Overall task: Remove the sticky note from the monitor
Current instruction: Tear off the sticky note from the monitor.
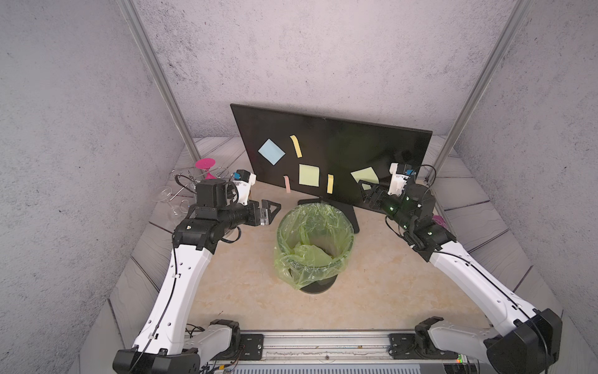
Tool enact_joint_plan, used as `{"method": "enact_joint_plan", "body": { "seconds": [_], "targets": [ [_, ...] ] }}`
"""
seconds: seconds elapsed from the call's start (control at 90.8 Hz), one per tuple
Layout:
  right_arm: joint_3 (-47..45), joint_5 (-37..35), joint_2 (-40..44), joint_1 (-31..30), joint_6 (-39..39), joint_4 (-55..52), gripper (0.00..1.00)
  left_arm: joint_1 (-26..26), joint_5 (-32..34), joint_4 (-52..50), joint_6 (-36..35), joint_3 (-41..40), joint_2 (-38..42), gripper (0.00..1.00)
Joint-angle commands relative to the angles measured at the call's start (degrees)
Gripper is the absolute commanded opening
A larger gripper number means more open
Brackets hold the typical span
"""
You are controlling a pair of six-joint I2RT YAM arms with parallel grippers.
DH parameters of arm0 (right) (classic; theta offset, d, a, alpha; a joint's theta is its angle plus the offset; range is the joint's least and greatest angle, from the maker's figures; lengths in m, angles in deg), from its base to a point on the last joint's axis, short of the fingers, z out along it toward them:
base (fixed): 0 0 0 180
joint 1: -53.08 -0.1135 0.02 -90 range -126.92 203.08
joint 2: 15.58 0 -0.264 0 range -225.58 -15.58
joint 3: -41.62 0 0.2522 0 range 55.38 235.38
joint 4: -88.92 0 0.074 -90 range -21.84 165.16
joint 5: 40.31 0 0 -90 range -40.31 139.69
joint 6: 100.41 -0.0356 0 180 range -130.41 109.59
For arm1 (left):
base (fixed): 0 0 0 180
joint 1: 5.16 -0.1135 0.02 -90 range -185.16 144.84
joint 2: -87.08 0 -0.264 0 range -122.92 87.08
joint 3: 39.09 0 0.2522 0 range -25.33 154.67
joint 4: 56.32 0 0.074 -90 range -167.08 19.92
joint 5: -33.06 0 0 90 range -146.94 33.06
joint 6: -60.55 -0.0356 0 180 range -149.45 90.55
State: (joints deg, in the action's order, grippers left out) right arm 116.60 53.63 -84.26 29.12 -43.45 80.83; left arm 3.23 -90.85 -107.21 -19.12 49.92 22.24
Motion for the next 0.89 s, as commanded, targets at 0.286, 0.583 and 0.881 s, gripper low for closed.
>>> {"method": "enact_joint_plan", "body": {
  "seconds": [0.286,0.583,0.881],
  "targets": [
    [1.7,-0.1,-1.1,0.6,0.0,1.4,0.40,-0.3,-0.7,-0.2,-1.1,-0.4,0.5,1.00],
    [2.6,-0.3,-1.2,0.6,0.8,1.1,0.30,-0.3,-0.6,-0.2,-1.1,-0.4,0.4,1.00],
    [2.5,0.4,-0.7,0.6,1.5,0.0,0.00,-0.3,-0.7,-0.4,-1.2,-0.3,0.2,1.00]
  ]
}}
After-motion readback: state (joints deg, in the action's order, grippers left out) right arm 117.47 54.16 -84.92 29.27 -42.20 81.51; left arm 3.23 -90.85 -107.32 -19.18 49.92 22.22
